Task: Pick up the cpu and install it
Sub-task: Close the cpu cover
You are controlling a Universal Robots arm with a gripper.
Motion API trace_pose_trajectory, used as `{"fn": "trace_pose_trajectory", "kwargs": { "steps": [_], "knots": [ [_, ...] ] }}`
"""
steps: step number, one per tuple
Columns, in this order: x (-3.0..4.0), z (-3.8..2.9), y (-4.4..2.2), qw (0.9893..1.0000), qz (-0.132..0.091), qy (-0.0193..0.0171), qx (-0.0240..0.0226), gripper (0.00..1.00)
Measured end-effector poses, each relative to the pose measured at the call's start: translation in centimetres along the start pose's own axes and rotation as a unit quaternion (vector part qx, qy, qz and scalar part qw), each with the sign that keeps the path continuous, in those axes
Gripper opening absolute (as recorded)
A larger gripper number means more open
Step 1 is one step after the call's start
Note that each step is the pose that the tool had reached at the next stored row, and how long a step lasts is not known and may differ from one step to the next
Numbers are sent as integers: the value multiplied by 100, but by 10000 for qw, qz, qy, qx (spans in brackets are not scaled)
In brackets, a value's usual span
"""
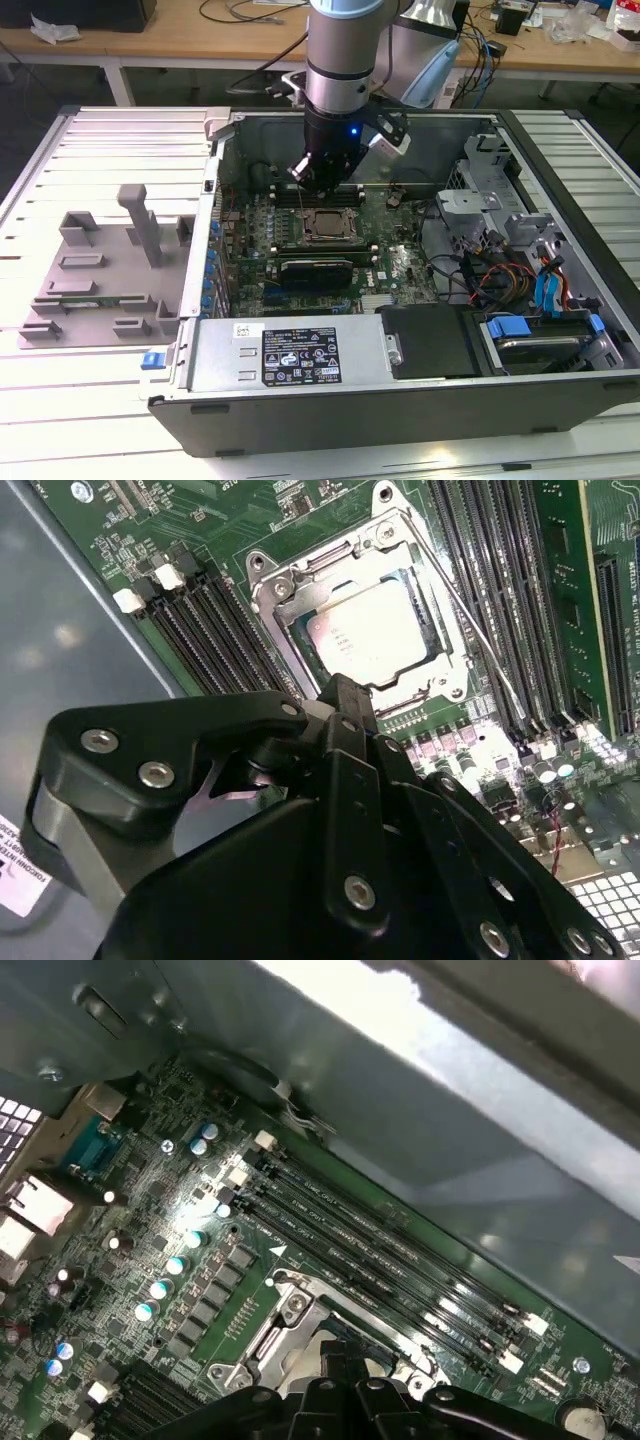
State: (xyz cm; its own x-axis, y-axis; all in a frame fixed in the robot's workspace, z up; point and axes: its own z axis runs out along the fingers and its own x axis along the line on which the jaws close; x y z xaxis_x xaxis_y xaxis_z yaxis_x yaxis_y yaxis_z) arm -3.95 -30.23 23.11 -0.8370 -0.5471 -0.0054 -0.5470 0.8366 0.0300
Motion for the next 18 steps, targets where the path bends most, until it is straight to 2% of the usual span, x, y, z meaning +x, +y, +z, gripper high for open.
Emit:
{"fn": "trace_pose_trajectory", "kwargs": {
  "steps": [4,7,11,13,18],
  "knots": [
    [0,8,0,9991,431,-10,6,11],
    [0,14,0,9972,746,-19,9,11],
    [5,22,-7,9937,1121,-29,14,11],
    [17,22,-26,9934,1148,-30,14,11],
    [17,22,-26,9934,1149,-29,14,11]
  ]
}}
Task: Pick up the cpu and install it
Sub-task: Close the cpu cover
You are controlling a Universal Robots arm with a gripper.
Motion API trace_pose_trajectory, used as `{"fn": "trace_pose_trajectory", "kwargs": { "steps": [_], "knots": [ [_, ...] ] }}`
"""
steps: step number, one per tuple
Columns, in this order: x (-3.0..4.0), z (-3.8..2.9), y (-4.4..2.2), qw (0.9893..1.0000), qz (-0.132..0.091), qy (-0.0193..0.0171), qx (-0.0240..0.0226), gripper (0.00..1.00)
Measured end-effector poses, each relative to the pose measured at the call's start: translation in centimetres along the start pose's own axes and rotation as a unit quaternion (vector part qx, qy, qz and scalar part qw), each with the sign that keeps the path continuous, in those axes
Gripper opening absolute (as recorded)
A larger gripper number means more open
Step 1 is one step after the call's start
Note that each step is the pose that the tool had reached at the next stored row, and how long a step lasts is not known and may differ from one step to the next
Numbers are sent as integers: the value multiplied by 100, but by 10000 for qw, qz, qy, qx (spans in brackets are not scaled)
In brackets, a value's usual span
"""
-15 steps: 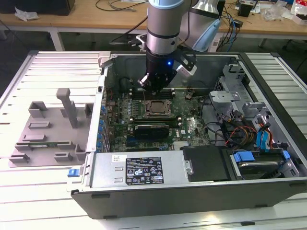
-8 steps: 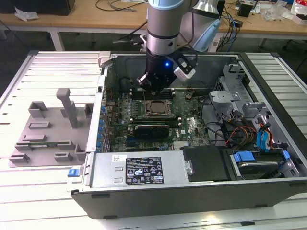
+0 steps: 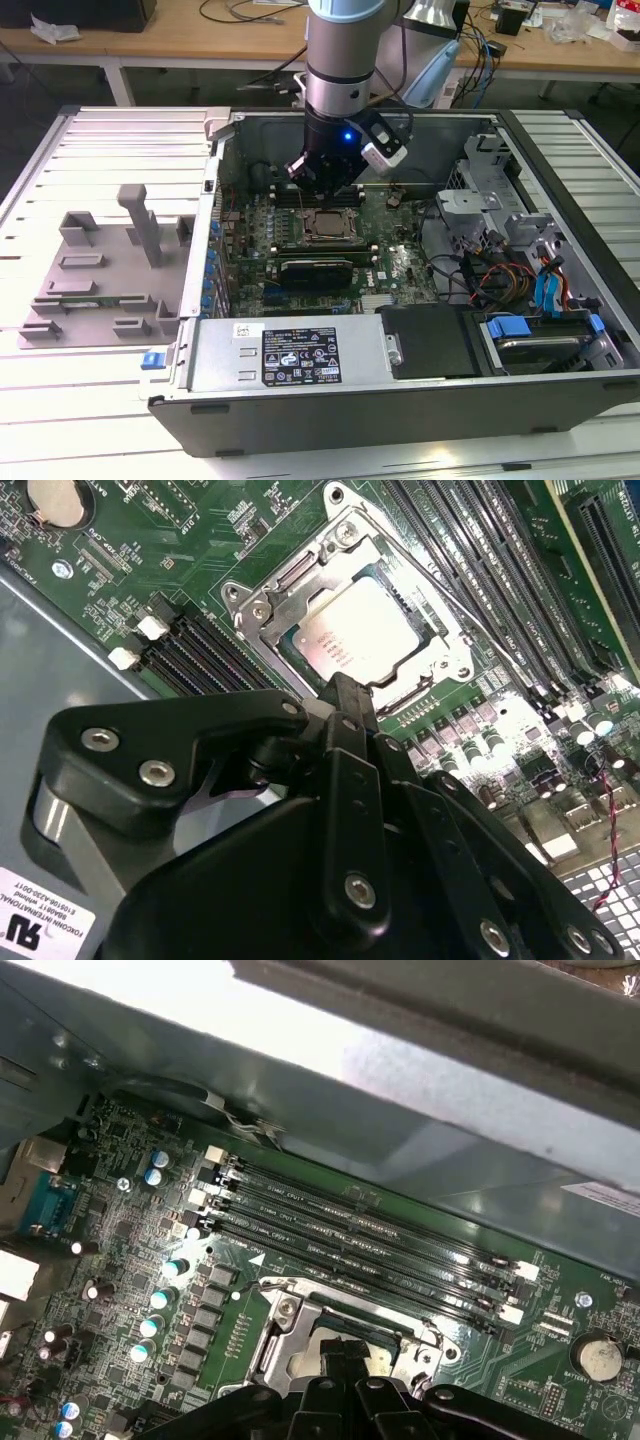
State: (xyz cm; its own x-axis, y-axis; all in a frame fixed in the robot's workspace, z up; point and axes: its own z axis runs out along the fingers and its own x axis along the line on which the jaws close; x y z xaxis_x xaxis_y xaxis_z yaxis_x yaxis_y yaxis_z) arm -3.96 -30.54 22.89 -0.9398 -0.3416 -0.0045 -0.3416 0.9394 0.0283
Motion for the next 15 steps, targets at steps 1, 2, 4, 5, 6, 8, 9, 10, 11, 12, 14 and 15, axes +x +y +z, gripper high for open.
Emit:
{"fn": "trace_pose_trajectory", "kwargs": {
  "steps": [1,2,4,5,6,8,9,10,11,12,14,15],
  "knots": [
    [0,0,0,10000,0,0,0,11],
    [0,0,0,10000,0,0,0,11],
    [0,0,0,10000,0,0,0,11],
    [0,0,0,10000,0,0,0,11],
    [0,0,0,10000,0,0,0,11],
    [0,0,0,10000,1,0,0,11],
    [2,0,-4,10000,21,0,0,11],
    [3,2,-7,10000,89,-2,1,11],
    [4,3,-10,9999,143,-3,2,11],
    [5,4,-15,9998,199,-4,4,11],
    [7,5,-21,9997,264,-6,5,11],
    [10,6,-28,9994,343,-8,6,11]
  ]
}}
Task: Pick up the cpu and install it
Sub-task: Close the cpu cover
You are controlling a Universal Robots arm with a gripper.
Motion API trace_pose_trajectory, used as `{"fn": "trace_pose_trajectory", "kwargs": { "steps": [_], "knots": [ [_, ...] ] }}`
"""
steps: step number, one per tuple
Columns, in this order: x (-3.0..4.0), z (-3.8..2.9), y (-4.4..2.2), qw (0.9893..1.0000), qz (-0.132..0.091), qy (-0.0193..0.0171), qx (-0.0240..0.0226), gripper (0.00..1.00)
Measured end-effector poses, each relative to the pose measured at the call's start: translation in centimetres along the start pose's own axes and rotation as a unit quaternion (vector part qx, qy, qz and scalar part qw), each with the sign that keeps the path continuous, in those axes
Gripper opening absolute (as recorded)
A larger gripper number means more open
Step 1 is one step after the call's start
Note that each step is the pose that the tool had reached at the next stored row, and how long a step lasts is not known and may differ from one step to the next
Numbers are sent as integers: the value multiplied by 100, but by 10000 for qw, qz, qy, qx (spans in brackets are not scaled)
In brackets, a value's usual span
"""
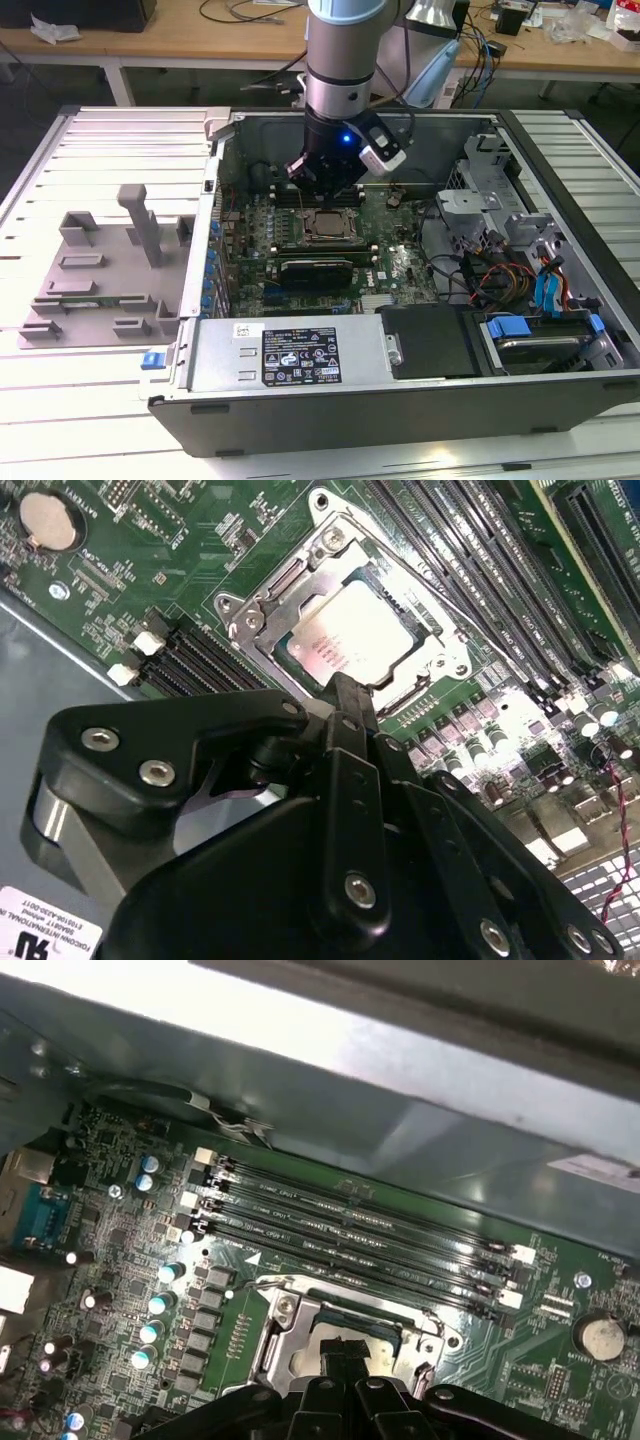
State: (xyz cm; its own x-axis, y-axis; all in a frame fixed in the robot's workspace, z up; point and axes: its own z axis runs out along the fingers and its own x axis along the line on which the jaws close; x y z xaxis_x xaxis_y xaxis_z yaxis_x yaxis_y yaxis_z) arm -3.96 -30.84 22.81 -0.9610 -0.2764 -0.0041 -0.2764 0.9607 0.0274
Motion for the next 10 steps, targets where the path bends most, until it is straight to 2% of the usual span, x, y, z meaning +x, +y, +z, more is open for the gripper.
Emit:
{"fn": "trace_pose_trajectory", "kwargs": {
  "steps": [2,4,6,7,10],
  "knots": [
    [6,1,-23,9999,120,-3,3,11],
    [10,1,-35,9998,216,9,54,11],
    [10,1,-36,9994,308,32,151,11],
    [10,1,-36,9991,346,49,223,11],
    [10,1,-36,9991,347,52,231,11]
  ]
}}
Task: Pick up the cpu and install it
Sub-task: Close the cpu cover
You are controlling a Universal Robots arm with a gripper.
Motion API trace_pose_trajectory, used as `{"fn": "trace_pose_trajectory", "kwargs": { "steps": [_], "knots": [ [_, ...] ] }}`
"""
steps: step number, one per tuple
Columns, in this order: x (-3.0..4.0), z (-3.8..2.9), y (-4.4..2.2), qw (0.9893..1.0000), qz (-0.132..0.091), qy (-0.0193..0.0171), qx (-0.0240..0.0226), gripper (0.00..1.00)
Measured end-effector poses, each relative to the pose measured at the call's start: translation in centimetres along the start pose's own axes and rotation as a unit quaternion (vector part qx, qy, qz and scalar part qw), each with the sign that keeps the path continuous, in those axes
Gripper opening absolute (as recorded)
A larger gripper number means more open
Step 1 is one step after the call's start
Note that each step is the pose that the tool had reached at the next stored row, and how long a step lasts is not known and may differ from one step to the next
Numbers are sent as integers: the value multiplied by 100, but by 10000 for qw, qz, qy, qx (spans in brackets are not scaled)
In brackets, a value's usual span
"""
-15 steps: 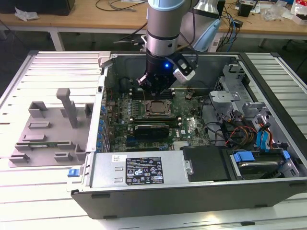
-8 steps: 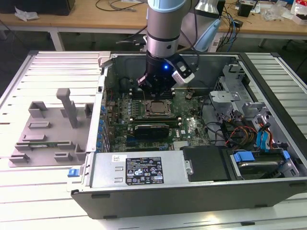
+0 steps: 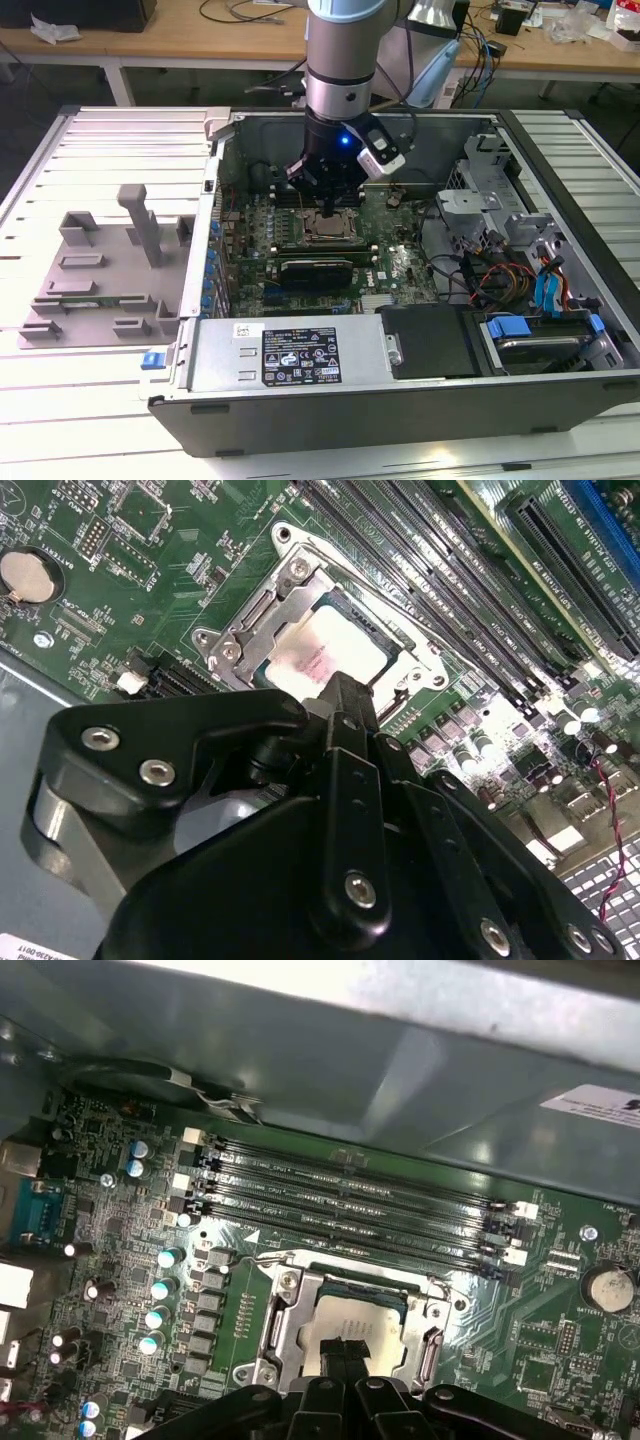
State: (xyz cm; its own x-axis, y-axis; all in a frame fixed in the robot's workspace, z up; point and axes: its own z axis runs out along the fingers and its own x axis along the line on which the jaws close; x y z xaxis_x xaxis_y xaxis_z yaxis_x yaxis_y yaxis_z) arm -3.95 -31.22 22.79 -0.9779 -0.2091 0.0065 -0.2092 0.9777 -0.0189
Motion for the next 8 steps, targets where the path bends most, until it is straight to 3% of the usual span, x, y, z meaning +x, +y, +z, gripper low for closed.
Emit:
{"fn": "trace_pose_trajectory", "kwargs": {
  "steps": [4,8],
  "knots": [
    [-34,0,-7,10000,0,2,-1,11],
    [-12,1,-7,10000,0,0,0,11]
  ]
}}
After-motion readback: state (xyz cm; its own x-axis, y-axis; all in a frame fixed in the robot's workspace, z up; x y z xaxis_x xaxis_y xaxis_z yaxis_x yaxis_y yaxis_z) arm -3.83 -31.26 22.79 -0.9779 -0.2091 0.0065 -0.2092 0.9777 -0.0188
